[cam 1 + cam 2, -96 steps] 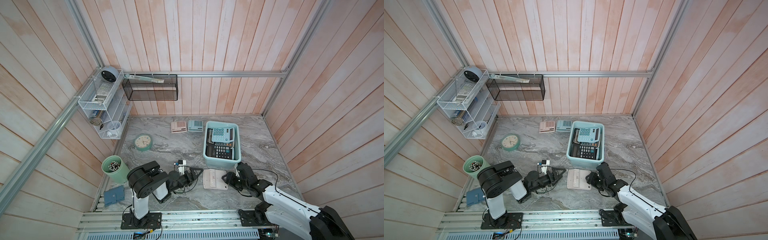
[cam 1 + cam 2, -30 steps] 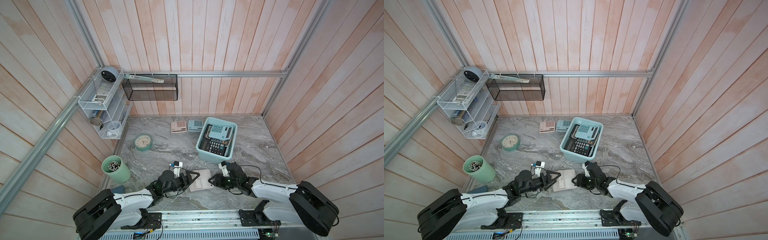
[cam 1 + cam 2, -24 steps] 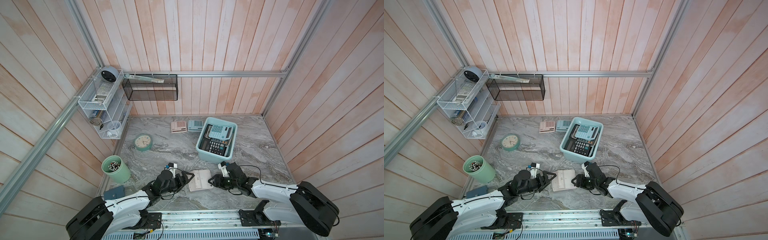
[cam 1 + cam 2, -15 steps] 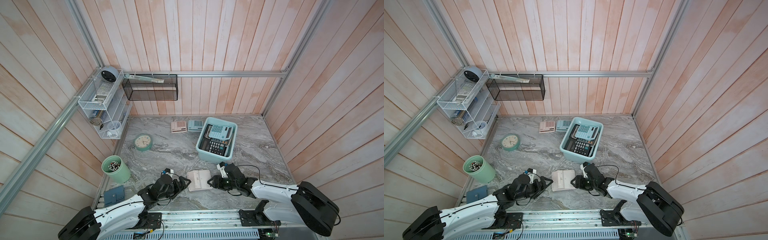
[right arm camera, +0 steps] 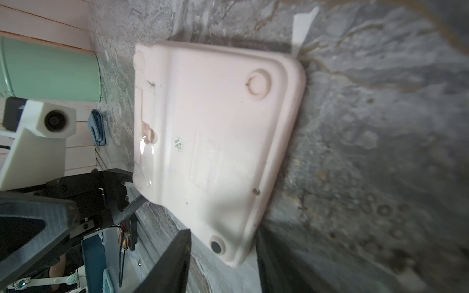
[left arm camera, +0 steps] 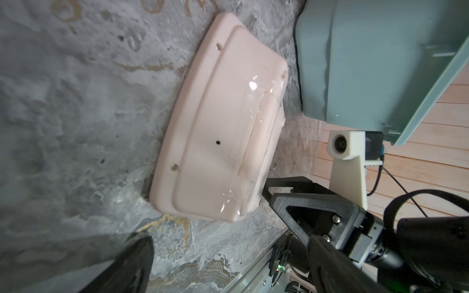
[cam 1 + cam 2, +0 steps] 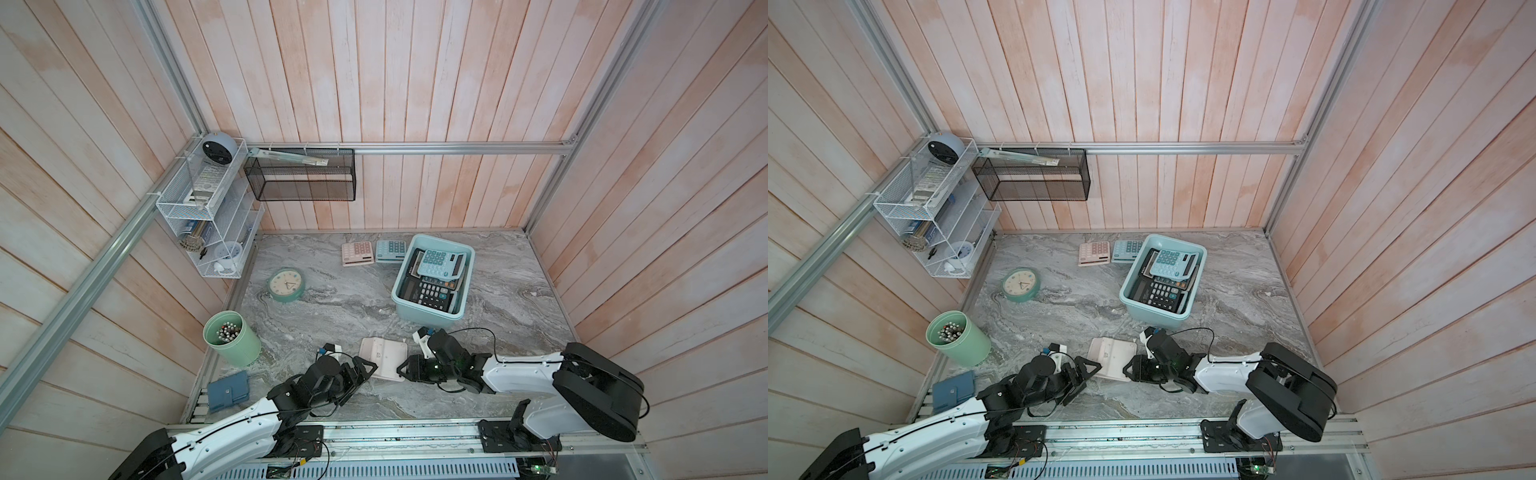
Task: Put the calculator in the storage box
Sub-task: Move the calculator to the center of the board, then pick up the calculator at the center of the board.
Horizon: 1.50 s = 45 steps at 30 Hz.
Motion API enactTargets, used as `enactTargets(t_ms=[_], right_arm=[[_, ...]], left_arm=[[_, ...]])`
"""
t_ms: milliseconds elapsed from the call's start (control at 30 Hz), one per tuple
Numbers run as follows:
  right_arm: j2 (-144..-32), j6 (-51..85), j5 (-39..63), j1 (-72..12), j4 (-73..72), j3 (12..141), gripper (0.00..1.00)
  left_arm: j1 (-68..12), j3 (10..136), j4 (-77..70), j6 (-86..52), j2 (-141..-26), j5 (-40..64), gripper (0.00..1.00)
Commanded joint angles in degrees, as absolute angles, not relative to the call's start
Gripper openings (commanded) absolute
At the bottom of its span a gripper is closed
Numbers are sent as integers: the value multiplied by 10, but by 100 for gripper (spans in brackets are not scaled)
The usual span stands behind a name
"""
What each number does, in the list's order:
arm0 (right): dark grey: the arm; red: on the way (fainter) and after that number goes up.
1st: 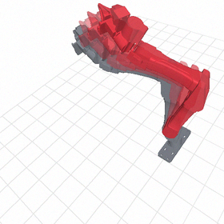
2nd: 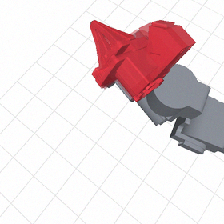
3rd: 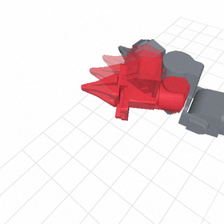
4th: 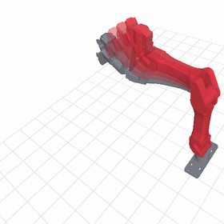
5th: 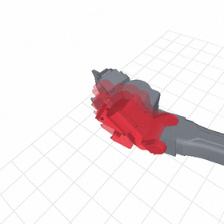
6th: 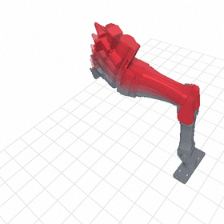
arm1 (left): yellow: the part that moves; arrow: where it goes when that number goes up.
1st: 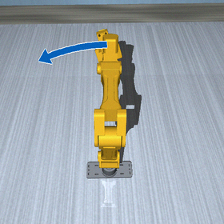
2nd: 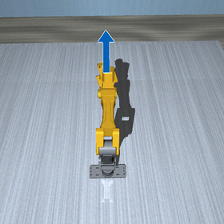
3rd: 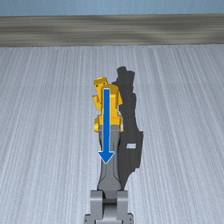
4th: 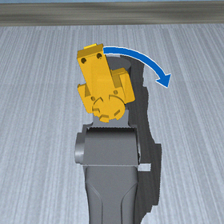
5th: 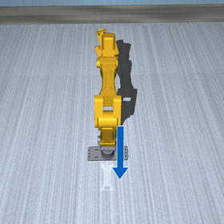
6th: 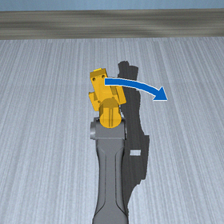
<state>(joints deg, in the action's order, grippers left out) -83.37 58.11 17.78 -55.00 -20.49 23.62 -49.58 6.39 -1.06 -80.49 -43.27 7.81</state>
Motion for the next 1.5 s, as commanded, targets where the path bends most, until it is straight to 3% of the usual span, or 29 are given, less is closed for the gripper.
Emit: enactTargets(t_ms=[0, 233, 467, 833, 933, 1167, 1467], right_arm=[[-869, 600, 174, -565, -207, 239, 48], [-890, 599, 184, -577, -230, 254, 47], [-904, 600, 193, -579, -239, 261, 47], [-921, 603, 206, -583, -258, 276, 46], [-880, 571, 163, -583, -178, 285, 46], [-793, 490, 19, -582, 44, 352, 56], [-849, 385, -90, -569, 100, 436, 57]], left_arm=[[-499, 44, -14, -821, -433, 56, 100], [-497, 12, -86, -838, -438, 0, 97], [-467, -3, -142, -833, -438, -27, 85], [-455, -6, -184, -824, -440, -47, 84], [-443, -11, -173, -822, -443, -48, 84], [-431, 1, -200, -812, -497, -22, 84], [-431, 2, -256, -820, -544, -6, 84]])
